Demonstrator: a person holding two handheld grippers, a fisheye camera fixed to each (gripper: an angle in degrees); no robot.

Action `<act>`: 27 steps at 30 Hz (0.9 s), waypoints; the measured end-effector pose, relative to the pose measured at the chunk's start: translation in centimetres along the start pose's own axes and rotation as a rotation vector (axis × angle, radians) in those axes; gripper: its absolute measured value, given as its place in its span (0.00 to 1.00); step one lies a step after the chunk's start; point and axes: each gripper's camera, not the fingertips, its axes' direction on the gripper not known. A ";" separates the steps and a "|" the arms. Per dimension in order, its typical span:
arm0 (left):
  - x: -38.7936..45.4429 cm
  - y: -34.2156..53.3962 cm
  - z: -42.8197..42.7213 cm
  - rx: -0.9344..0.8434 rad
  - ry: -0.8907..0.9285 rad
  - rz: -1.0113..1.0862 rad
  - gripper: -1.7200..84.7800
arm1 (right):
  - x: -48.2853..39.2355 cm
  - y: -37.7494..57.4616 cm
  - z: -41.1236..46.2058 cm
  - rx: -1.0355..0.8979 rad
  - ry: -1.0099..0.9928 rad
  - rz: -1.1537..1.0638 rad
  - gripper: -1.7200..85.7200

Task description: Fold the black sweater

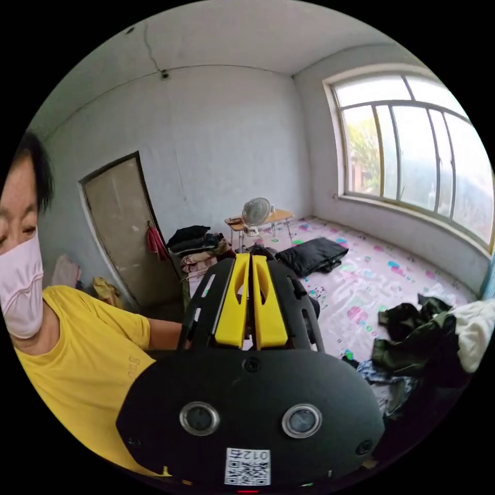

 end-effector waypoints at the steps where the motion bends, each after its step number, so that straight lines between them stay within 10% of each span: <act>1: 0.4 -2.3 -0.4 0.050 0.020 0.046 0.05 | -1.2 -1.5 -1.5 0.021 0.031 -0.047 0.03; 12: 4.9 -17.1 -8.2 0.495 0.078 0.501 0.05 | -7.5 -13.3 -14.6 0.365 0.265 -0.248 0.02; 27: -3.4 6.2 5.6 -0.171 -0.025 0.130 0.05 | 22.3 4.1 -6.4 0.020 0.275 0.749 0.03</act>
